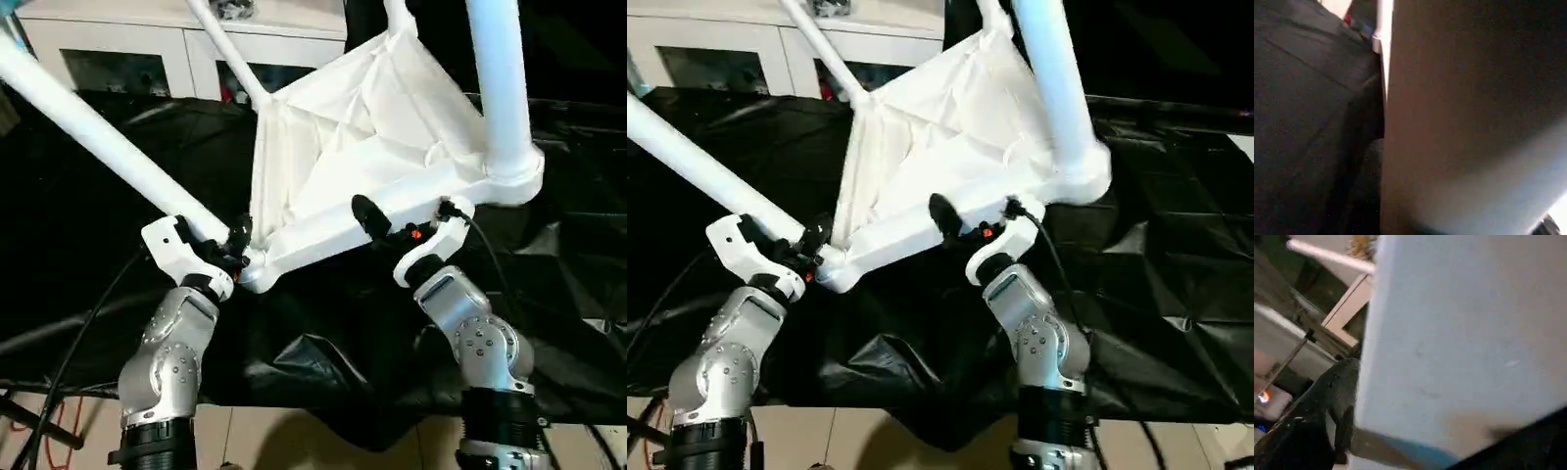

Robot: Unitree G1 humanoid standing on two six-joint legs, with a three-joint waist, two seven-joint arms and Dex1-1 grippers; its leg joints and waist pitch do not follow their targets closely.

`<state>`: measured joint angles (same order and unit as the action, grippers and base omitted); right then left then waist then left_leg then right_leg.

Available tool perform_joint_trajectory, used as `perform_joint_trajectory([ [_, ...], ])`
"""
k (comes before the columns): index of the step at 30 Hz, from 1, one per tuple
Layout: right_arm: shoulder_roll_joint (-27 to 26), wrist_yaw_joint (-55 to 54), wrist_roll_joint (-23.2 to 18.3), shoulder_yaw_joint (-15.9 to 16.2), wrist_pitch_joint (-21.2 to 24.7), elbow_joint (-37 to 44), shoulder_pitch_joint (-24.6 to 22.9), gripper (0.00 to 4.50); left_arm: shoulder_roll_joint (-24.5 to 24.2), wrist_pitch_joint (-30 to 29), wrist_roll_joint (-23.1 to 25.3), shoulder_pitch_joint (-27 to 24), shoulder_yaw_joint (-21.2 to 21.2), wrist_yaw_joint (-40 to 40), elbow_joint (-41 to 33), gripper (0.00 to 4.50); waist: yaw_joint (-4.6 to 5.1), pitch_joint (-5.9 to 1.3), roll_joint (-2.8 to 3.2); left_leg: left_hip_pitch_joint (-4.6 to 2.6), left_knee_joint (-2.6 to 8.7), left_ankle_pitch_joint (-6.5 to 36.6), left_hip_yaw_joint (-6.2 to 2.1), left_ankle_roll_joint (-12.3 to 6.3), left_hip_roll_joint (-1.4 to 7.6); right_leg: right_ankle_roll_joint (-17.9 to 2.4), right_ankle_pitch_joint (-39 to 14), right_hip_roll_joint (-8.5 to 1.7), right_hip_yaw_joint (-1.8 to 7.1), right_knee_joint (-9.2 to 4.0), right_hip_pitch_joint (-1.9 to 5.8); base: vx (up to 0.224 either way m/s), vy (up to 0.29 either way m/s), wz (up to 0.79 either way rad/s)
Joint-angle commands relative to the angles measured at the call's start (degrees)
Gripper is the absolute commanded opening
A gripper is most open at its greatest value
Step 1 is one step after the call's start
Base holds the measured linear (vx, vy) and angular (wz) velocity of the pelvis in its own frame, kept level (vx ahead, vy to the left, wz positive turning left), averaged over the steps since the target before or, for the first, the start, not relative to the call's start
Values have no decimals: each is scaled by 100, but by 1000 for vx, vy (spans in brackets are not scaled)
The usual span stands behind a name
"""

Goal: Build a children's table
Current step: Flip table

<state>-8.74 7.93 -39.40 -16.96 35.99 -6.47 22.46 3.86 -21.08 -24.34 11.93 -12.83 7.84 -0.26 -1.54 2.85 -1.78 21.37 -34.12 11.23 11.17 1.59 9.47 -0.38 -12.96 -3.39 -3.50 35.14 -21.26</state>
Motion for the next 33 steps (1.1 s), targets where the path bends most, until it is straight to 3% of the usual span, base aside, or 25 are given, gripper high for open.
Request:
perform_joint_trajectory([
  [1,-43,-211,-354,-344,88,-193,123,413,609,28,-122,-521,231,-97,-144,206,-26,-312,-23,-85,438,649,-205,34,432,-832,-426,-539,354,-402,176,0,0,0],
  [4,-92,-329,-534,-509,68,-299,139,388,645,67,-68,-639,316,-125,-225,206,-32,-334,-46,-75,403,271,-188,-70,439,-897,166,-527,352,-328,187,0,0,0],
  [7,-134,-364,-827,-722,73,-455,194,365,701,95,-43,-797,390,-135,-320,206,-40,-344,-104,-40,364,-18,-160,-309,414,-1003,692,-520,350,-277,203,0,0,0],
  [10,-176,-371,-1018,-892,103,-600,272,323,727,140,-58,-918,449,-158,-377,206,-42,-313,-100,-45,376,272,-149,-302,417,-1006,204,-525,352,-325,185,0,0,0],
  [14,-160,-352,-1099,-901,128,-681,297,301,698,124,-113,-950,483,-148,-380,206,-53,-283,-95,-78,405,608,-154,-32,429,-799,-601,-513,359,-396,140,0,0,0],
  [20,-82,-361,-1228,-862,73,-770,358,256,563,115,-151,-893,584,-127,-330,206,-60,-293,-73,-70,416,675,-168,100,419,-663,-638,-506,364,-401,134,0,0,0],
  [23,-42,-387,-1225,-870,25,-786,396,230,498,67,-182,-833,555,-144,-259,276,-63,-302,-72,-70,403,617,-158,92,407,-694,-484,-504,365,-390,134,0,0,0],
  [25,-27,-424,-1196,-874,-20,-757,409,215,457,68,-297,-802,461,-80,-241,280,-82,-318,-33,-85,395,537,-150,136,397,-755,-370,-490,363,-370,124,0,0,0],
  [29,111,-432,-1074,-771,-95,-654,432,180,199,42,-321,-799,265,-33,-248,323,-88,-357,-53,-53,358,180,-149,-6,388,-846,348,-484,352,-289,172,0,0,0],
  [33,248,-469,-981,-715,-138,-537,500,173,-38,-70,-406,-990,151,48,-434,353,-87,-346,-51,-50,357,173,-148,-120,406,-920,360,-489,345,-287,175,0,0,0],
])
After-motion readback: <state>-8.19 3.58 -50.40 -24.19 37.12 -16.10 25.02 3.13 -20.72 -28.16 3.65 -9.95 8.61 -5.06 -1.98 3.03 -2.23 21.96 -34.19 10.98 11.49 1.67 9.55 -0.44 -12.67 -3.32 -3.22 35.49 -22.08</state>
